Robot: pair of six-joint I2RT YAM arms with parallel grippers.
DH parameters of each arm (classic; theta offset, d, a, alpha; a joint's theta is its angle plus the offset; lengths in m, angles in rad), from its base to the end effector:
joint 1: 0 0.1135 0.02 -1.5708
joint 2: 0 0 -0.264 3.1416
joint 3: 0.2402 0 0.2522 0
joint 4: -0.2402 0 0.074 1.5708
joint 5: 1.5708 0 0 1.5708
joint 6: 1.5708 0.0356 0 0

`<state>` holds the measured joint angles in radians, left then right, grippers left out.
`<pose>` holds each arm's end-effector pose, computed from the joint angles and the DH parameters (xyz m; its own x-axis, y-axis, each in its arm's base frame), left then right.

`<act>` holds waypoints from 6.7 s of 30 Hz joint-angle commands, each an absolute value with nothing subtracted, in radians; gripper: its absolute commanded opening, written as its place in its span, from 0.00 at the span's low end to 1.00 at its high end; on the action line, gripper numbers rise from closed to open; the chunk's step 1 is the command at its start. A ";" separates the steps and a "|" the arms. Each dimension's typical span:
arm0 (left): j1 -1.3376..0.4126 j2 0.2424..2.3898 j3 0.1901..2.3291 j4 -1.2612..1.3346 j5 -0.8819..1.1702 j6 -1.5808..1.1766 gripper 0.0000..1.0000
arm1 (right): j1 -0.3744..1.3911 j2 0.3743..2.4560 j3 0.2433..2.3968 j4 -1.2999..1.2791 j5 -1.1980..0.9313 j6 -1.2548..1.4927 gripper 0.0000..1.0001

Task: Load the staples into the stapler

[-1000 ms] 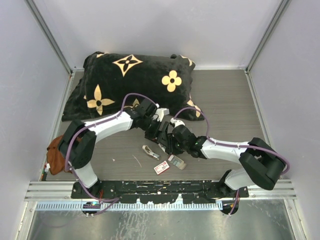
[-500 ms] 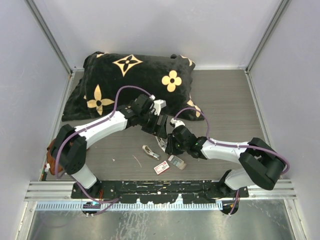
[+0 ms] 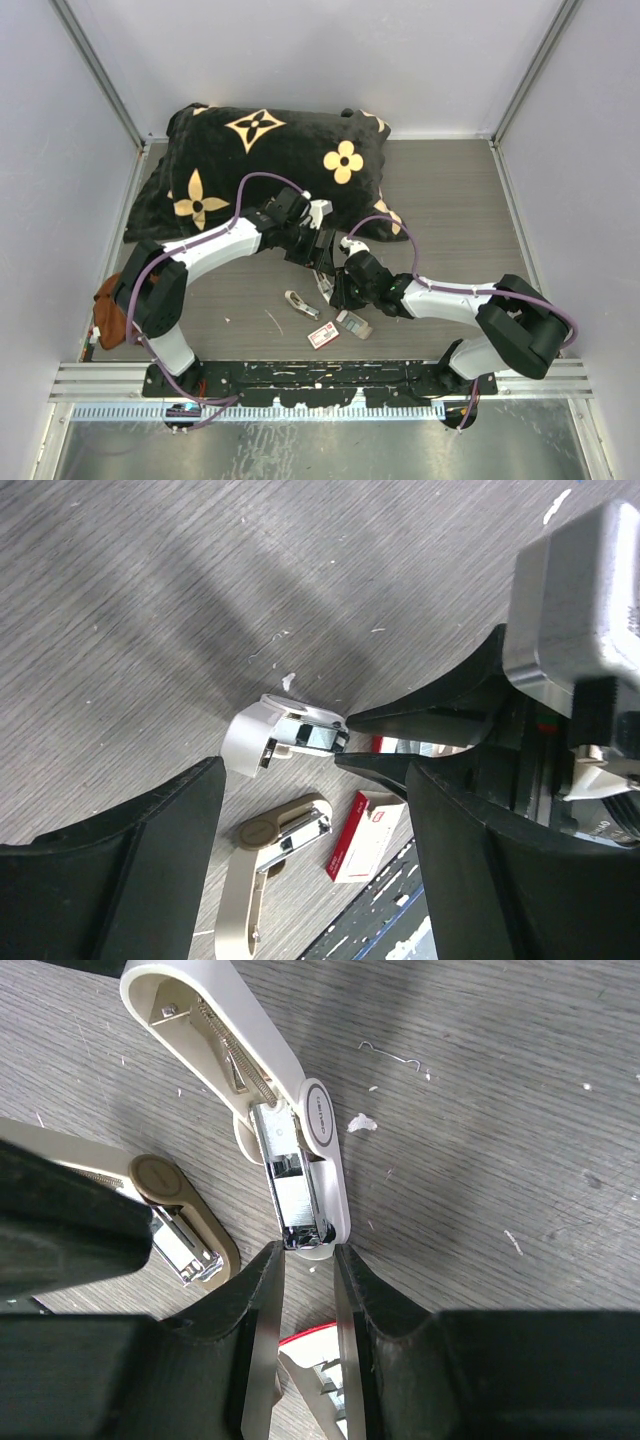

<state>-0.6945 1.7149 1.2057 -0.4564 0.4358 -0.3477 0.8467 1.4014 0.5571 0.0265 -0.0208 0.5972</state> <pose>0.2682 -0.2429 0.2203 -0.8547 0.3099 -0.4166 0.5037 0.6897 -0.5202 0.1704 0.1938 0.1505 -0.8261 -0.0855 -0.5569 -0.3553 0.8462 0.3971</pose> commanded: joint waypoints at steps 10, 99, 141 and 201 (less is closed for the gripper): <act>-0.668 1.632 1.192 -0.394 0.372 -0.383 0.77 | 0.847 1.426 0.555 0.089 -0.015 0.588 0.31; -0.641 0.975 0.688 -0.380 0.343 -0.703 0.87 | 1.025 1.190 0.608 0.014 0.017 0.247 0.60; -0.604 1.261 0.691 -0.092 0.535 -0.602 0.85 | 1.118 1.544 0.589 0.272 0.052 0.106 0.17; -0.497 1.029 0.506 -0.158 0.336 -0.830 0.83 | 1.118 1.510 0.664 0.224 0.083 0.106 0.58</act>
<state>-0.5228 1.0424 0.5259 -0.1856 0.3073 -0.7856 1.1179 1.4696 0.5980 0.1841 0.0673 0.1284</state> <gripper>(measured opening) 0.829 0.597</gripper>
